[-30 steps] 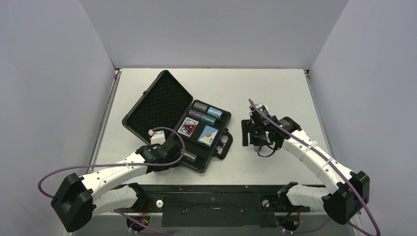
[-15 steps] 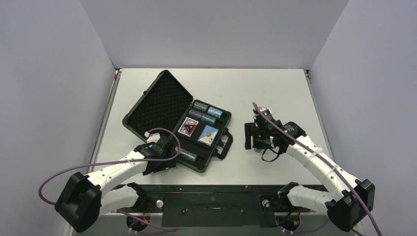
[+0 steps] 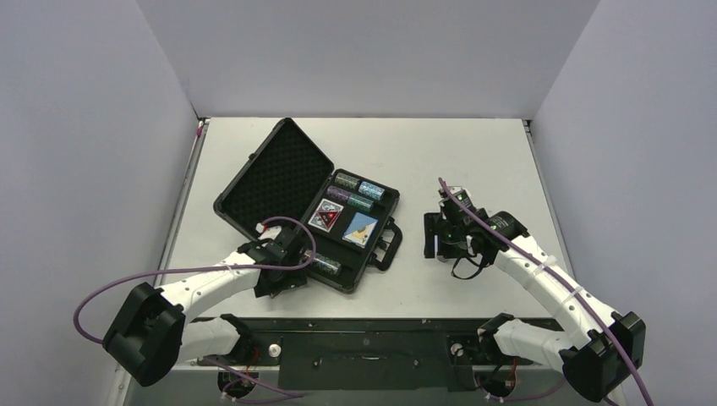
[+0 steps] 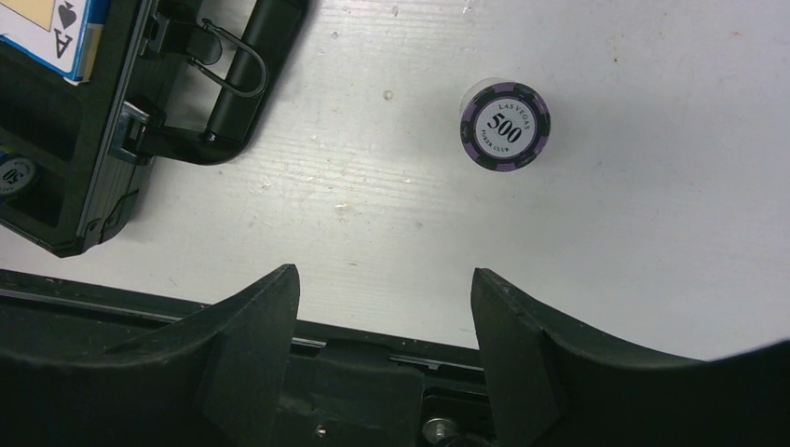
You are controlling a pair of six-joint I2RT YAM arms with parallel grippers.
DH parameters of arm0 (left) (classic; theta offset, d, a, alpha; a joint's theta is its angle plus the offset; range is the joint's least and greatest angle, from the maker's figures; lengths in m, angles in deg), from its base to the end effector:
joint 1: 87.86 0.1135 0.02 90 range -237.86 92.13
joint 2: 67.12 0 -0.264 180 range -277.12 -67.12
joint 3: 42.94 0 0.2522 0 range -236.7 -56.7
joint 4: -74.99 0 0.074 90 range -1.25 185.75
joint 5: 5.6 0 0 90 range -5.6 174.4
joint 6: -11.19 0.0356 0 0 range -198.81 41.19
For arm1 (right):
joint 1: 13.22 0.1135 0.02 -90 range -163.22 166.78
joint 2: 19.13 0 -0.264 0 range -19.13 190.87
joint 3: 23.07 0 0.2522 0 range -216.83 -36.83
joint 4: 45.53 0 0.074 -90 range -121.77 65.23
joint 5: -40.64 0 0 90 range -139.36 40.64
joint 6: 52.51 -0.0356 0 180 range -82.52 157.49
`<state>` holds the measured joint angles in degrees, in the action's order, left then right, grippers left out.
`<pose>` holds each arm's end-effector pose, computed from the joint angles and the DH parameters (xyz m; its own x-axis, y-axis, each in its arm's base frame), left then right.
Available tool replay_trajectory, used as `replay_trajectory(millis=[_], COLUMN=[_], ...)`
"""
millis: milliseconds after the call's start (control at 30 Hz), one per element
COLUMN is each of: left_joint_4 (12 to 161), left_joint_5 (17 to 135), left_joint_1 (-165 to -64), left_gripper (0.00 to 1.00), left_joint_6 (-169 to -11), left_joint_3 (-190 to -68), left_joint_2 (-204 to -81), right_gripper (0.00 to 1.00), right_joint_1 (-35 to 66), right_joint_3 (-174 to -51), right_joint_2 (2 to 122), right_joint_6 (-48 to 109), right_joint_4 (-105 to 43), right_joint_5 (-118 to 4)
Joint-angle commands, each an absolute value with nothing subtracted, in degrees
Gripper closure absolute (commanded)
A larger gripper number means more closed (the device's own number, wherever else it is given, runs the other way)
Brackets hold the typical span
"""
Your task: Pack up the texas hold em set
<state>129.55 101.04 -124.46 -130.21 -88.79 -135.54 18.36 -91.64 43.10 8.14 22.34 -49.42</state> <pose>0.1505 -0.0991 0.1568 -0.8947 -0.2682 -0.3571 -0.2872 0.9579 0.0001 0.1703 0.1047 0.2786 -0.9097 0.0162 -0.4151 -0.0898 0.9680 0.2345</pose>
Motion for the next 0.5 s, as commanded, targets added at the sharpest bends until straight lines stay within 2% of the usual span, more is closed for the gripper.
replay_trajectory(millis=[0,100,267,467], left_joint_4=[124.43,124.76,126.36,126.16], left_joint_5=[97.46,97.76,100.07,100.83], left_joint_1=[-124.78,-125.17,-125.17,-124.38], left_gripper=[0.26,0.27,0.16,0.14], left_joint_6=[-134.06,-134.75,-135.73,-133.24], left_joint_3=[-86.62,-86.00,-86.62,-88.82], left_joint_2=[-135.65,-134.32,-134.45,-136.50], right_gripper=[0.37,0.37,0.37,0.37], right_joint_1=[17.90,17.81,17.85,17.73], right_joint_3=[-90.80,-90.28,-90.01,-90.33], right_joint_2=[41.85,41.76,41.73,41.86], right_joint_6=[7.92,7.79,7.60,7.86], right_joint_4=[21.34,21.03,20.67,20.85], right_joint_5=[-48.92,-50.19,-51.08,-51.12])
